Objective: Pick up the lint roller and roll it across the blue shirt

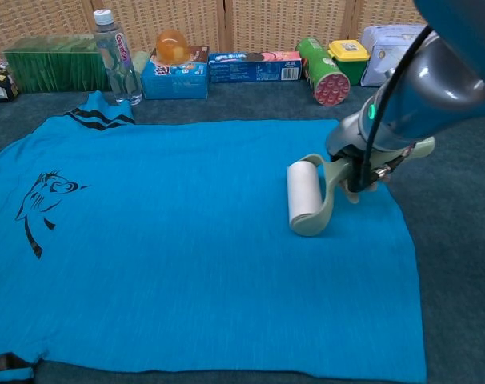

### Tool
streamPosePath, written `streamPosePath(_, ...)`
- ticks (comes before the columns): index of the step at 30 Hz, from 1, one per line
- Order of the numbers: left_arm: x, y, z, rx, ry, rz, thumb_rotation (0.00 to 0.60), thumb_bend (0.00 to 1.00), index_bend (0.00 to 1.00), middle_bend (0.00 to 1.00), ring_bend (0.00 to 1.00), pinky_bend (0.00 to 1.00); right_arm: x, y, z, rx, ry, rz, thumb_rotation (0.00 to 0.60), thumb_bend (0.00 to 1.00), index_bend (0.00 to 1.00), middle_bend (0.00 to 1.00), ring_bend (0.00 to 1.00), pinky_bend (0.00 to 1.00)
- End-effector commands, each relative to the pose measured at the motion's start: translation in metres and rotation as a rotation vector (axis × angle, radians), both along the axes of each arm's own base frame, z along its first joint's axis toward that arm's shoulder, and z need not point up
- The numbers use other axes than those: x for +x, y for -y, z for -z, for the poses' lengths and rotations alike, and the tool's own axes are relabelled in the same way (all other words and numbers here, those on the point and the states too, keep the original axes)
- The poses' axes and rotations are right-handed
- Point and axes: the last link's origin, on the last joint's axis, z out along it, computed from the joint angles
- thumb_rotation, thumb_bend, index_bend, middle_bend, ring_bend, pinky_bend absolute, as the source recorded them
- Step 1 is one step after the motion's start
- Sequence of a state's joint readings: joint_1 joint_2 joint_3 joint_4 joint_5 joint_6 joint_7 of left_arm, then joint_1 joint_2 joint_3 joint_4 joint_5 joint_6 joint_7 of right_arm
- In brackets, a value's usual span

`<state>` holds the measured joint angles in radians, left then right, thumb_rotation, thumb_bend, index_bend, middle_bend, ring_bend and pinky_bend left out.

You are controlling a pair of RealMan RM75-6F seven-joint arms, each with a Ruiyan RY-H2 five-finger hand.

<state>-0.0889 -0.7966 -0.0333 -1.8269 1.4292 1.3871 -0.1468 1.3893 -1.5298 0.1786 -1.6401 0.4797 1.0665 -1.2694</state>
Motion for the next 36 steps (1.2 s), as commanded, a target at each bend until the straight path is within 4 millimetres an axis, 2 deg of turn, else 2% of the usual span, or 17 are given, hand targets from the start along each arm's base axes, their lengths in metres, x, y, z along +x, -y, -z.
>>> streamPosePath(1, 0.000, -0.001, 0.000, 0.000, -0.001, -0.001, 0.600, 0.13, 0.00, 0.00, 0.00, 0.08, -0.014, 0.001, -0.009, -0.007, -0.050, 0.000, 0.600, 1.00, 0.74, 0.79, 0.78, 1.00)
streamPosePath(6, 0.001, -0.004, 0.003, -0.010, -0.010, -0.009, 0.600, 0.13, 0.00, 0.00, 0.00, 0.08, -0.042, 0.009, -0.026, -0.032, -0.105, 0.023, 0.600, 1.00, 0.74, 0.79, 0.78, 1.00)
streamPosePath(10, 0.002, -0.005, 0.004, -0.012, -0.011, -0.012, 0.600, 0.13, 0.00, 0.00, 0.00, 0.08, -0.046, 0.012, -0.030, -0.034, -0.103, 0.025, 0.600, 1.00, 0.74, 0.79, 0.78, 1.00)
streamPosePath(14, 0.002, -0.007, 0.005, -0.016, -0.011, -0.018, 0.600, 0.13, 0.00, 0.00, 0.00, 0.08, -0.041, 0.014, -0.028, -0.028, -0.091, 0.024, 0.600, 1.00, 0.74, 0.79, 0.78, 1.00)
streamPosePath(26, -0.003, -0.014, 0.000, -0.031, 0.018, -0.034, 0.600, 0.13, 0.00, 0.00, 0.00, 0.08, 0.017, 0.005, 0.028, 0.037, -0.089, -0.018, 0.600, 1.00, 0.74, 0.79, 0.78, 1.00)
streamPosePath(36, -0.004, -0.010, -0.004, -0.029, 0.032, -0.022, 0.600, 0.13, 0.00, 0.00, 0.00, 0.08, 0.054, -0.007, 0.057, 0.043, -0.070, -0.031, 0.600, 1.00, 0.74, 0.79, 0.78, 1.00)
